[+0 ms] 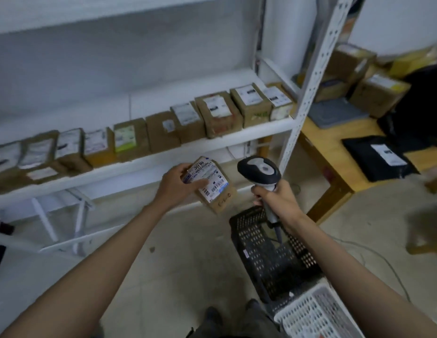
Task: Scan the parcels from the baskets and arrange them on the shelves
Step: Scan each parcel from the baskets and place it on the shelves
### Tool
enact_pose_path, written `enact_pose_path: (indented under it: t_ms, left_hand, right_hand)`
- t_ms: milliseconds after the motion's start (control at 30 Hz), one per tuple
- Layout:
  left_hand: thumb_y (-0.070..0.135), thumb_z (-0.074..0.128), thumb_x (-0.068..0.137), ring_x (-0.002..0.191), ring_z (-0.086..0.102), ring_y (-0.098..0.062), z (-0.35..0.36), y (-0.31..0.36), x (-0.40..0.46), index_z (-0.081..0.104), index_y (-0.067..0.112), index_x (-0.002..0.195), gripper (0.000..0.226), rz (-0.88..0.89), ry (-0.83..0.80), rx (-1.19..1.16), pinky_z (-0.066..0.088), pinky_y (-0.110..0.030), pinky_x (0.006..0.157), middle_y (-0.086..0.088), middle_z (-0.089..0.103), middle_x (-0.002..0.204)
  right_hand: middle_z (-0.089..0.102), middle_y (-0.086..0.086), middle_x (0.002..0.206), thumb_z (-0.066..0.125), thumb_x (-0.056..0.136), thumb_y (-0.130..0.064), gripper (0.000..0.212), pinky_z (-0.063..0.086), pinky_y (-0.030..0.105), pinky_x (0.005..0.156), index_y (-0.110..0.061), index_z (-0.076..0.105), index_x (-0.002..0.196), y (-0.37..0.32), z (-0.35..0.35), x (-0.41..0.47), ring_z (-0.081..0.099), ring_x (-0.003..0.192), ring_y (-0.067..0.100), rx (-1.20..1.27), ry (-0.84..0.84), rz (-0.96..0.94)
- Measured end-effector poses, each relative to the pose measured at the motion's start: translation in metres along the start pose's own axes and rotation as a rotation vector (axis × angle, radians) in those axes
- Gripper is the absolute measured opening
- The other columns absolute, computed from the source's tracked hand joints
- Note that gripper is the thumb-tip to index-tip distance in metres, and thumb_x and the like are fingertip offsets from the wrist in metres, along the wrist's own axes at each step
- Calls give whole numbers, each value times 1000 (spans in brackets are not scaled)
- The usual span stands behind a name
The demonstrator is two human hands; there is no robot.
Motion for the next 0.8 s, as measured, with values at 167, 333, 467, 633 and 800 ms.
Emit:
enact_pose_path:
  t_ms: [167, 333, 467, 633, 800]
  left_hand:
    - [48, 84, 76, 89, 59, 10, -61, 25, 6, 58, 31, 125, 58, 29, 87, -42, 46, -9, 66, 27, 60, 102]
    - [43, 84, 78, 88, 61, 5, -107, 55, 10, 58, 22, 133, 65, 41, 232, -53, 51, -14, 64, 16, 62, 107]
    - [39, 83, 79, 85, 60, 4, -128, 76, 9, 58, 18, 132, 62, 28, 349, -54, 45, -9, 58, 15, 59, 103]
    - [36, 83, 81, 89, 54, 6, -134, 96, 2, 58, 17, 134, 62, 53, 397, -12, 40, -8, 63, 6, 56, 112]
    - [35, 83, 81, 102, 58, -12, -133, 115, -7, 58, 15, 135, 62, 75, 428, 5, 44, -13, 70, 1, 58, 119]
  right_hand:
    - [70, 2, 105, 72, 88, -2, 31, 60, 26, 71, -18, 64, 115, -59, 21, 3, 69, 92, 14, -137, -113, -230]
    - [71, -7, 101, 71, 88, 0, 38, 62, 28, 70, -33, 65, 104, -103, 36, -3, 69, 90, 9, -214, -196, -427]
    - [68, -9, 96, 74, 82, 3, 44, 63, 37, 70, -32, 59, 105, -119, 46, -12, 70, 84, 13, -327, -244, -517]
    - [68, -7, 89, 73, 83, -1, 37, 64, 42, 66, -27, 60, 106, -135, 51, -17, 71, 74, 15, -427, -326, -559]
    - [65, -10, 95, 73, 85, -3, 40, 64, 38, 60, -26, 57, 113, -146, 45, -20, 71, 80, 10, -473, -387, -594]
Point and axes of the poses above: each hand's wrist, its own x-axis towards the middle knuckle, its own z-axis out of the palm, y = z × x, the point moved 2 cm from there along x, towards the middle knuckle
